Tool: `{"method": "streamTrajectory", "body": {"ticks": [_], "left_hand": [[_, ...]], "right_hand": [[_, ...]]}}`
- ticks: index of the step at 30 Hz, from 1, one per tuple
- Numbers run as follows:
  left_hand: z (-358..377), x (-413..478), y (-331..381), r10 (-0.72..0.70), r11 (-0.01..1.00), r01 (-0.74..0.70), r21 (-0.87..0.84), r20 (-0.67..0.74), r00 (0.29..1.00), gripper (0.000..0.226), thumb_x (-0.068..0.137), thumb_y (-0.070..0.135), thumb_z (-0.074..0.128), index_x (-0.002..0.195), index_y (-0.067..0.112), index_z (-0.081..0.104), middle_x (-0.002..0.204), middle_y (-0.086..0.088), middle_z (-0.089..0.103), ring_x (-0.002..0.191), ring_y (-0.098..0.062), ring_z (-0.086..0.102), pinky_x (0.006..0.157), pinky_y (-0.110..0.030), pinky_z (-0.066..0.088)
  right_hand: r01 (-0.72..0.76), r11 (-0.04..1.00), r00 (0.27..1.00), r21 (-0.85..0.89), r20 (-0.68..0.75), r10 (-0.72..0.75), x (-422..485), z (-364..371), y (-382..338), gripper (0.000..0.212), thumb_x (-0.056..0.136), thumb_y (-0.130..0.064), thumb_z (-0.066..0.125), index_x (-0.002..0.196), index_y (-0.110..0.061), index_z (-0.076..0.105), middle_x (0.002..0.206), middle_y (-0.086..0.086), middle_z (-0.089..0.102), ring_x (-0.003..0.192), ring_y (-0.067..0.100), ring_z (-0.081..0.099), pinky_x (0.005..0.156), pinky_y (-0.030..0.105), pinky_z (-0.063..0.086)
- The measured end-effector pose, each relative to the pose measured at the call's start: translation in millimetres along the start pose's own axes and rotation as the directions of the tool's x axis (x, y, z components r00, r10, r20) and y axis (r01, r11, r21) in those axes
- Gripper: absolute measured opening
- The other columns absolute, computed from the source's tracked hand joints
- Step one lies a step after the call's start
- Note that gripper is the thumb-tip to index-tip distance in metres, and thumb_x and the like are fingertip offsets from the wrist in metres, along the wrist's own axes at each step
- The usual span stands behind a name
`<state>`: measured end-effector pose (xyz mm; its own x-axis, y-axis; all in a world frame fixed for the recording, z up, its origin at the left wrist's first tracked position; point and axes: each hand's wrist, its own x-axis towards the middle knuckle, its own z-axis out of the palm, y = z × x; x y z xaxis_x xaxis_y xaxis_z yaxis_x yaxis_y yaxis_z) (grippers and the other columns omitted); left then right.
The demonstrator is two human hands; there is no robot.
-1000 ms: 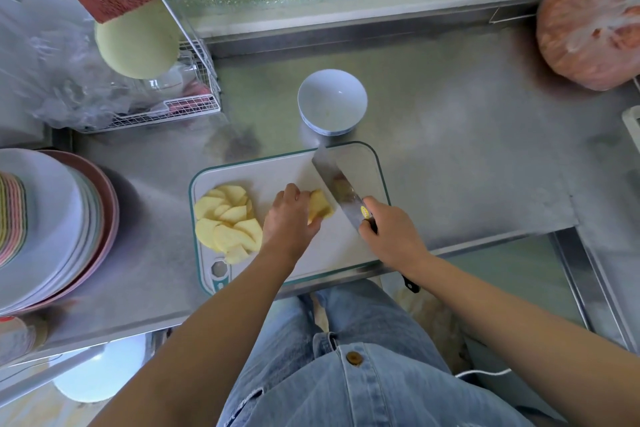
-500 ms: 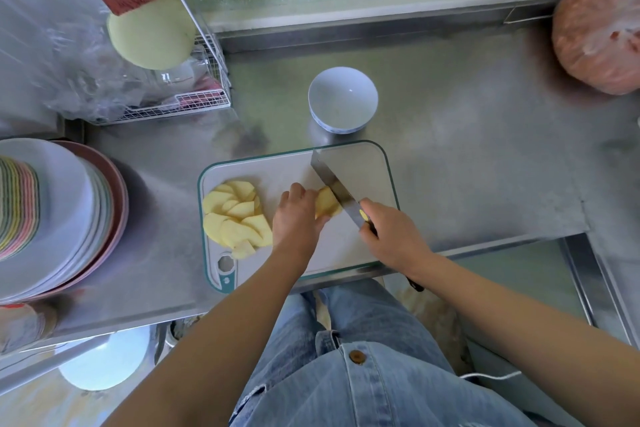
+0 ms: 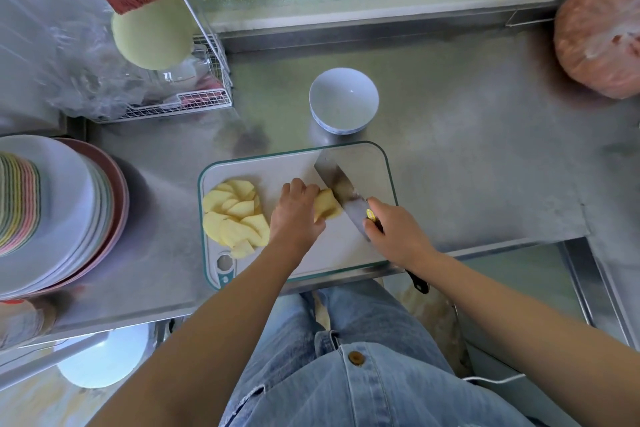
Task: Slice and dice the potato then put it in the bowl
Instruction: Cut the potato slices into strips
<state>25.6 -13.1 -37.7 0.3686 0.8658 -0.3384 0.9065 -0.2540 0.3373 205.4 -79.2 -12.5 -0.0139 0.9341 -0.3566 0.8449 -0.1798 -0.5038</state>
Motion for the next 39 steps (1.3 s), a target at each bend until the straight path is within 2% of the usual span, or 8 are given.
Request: {"method": "streamTrajectory", "body": {"ticks": [6, 18, 22, 28, 32, 35, 37, 39], "left_hand": [[-8.3, 3.4, -1.3, 0.099, 0.979, -0.1, 0.178, 0.017, 0.995, 0.052, 0.084, 0.04, 0.065, 0.128, 0.019, 0.047, 0.123, -0.004, 0.046, 0.11, -0.021, 0.047, 0.084, -0.033, 0.049], [-4.3, 9.0, 11.0, -0.041, 0.984, 0.035, 0.175, 0.032, 0.999, 0.062, 0.078, 0.05, 0.066, 0.12, 0.008, 0.046, 0.117, -0.007, 0.045, 0.107, -0.023, 0.046, 0.078, -0.032, 0.045], [-3.6, 8.0, 11.5, -0.066, 0.992, 0.065, 0.113, 0.012, 0.998, 0.062, 0.076, 0.045, 0.072, 0.117, 0.008, 0.044, 0.116, -0.008, 0.045, 0.108, -0.023, 0.046, 0.082, -0.033, 0.046], [2.4, 5.0, 5.4, -0.05, 0.989, 0.053, -0.14, 0.021, 0.999, 0.06, 0.08, 0.044, 0.07, 0.122, 0.009, 0.044, 0.117, -0.007, 0.05, 0.11, -0.025, 0.05, 0.091, -0.033, 0.04], [-4.9, 5.8, 1.7, -0.178, 0.914, 0.186, -0.36, 0.057, 0.982, 0.041, 0.092, 0.036, 0.059, 0.124, 0.011, 0.051, 0.11, -0.008, 0.062, 0.101, -0.026, 0.059, 0.087, -0.033, 0.044], [-8.6, 10.8, -3.1, -0.229, 0.854, 0.27, -0.445, 0.146, 0.962, 0.029, 0.09, 0.031, 0.065, 0.111, 0.01, 0.064, 0.102, -0.005, 0.067, 0.098, -0.024, 0.062, 0.087, -0.032, 0.046], [-7.2, 12.2, -5.5, -0.331, 0.703, 0.363, -0.611, 0.171, 0.928, 0.023, 0.087, 0.026, 0.069, 0.097, 0.006, 0.065, 0.088, -0.004, 0.067, 0.084, -0.022, 0.062, 0.083, -0.036, 0.052], [-4.6, 10.5, -6.9, -0.464, 0.457, 0.426, -0.78, 0.2, 0.863, 0.027, 0.085, 0.02, 0.072, 0.1, -0.001, 0.064, 0.077, -0.005, 0.067, 0.071, -0.025, 0.065, 0.078, -0.04, 0.056]], "right_hand": [[0.02, 0.999, 1.0, -0.026, 0.004, -0.02, 6.0, -4.8, -0.4, 0.021, 0.092, -0.015, 0.047, 0.077, -0.014, 0.033, 0.057, -0.007, 0.035, 0.054, 0.024, 0.035, 0.052, 0.033, 0.021], [0.021, 0.999, 1.0, 0.027, -0.008, -0.021, 2.0, -0.8, 3.1, 0.02, 0.092, -0.016, 0.048, 0.079, -0.014, 0.033, 0.057, -0.007, 0.037, 0.057, 0.025, 0.039, 0.055, 0.033, 0.026], [0.014, 1.0, 1.0, 0.018, -0.013, -0.014, 1.0, 0.5, 1.7, 0.021, 0.093, -0.017, 0.047, 0.078, -0.016, 0.032, 0.057, -0.007, 0.036, 0.053, 0.021, 0.037, 0.054, 0.032, 0.024], [0.002, 1.0, 1.0, 0.012, 0.005, -0.002, 0.7, 0.0, -0.5, 0.021, 0.094, -0.017, 0.047, 0.079, -0.017, 0.032, 0.058, -0.008, 0.035, 0.051, 0.007, 0.034, 0.048, 0.029, 0.022], [-0.022, 1.0, 1.0, 0.022, 0.006, 0.022, 2.3, 0.0, 0.8, 0.024, 0.093, -0.017, 0.047, 0.075, -0.014, 0.031, 0.056, -0.004, 0.037, 0.049, 0.012, 0.035, 0.047, 0.031, 0.023], [-0.028, 0.998, 0.999, 0.054, -0.021, 0.029, 1.5, -2.3, 0.0, 0.027, 0.092, -0.015, 0.047, 0.073, -0.016, 0.029, 0.054, -0.003, 0.036, 0.049, 0.014, 0.034, 0.05, 0.035, 0.024], [-0.037, 0.998, 0.998, 0.058, -0.048, 0.04, 1.8, -4.1, -0.5, 0.025, 0.093, -0.015, 0.047, 0.074, -0.013, 0.03, 0.054, -0.003, 0.034, 0.049, 0.014, 0.032, 0.051, 0.036, 0.023], [-0.045, 0.998, 0.997, 0.042, -0.067, 0.047, 2.7, -5.0, -1.2, 0.023, 0.093, -0.015, 0.046, 0.076, -0.012, 0.031, 0.054, -0.003, 0.033, 0.049, 0.014, 0.031, 0.051, 0.035, 0.021]]}}
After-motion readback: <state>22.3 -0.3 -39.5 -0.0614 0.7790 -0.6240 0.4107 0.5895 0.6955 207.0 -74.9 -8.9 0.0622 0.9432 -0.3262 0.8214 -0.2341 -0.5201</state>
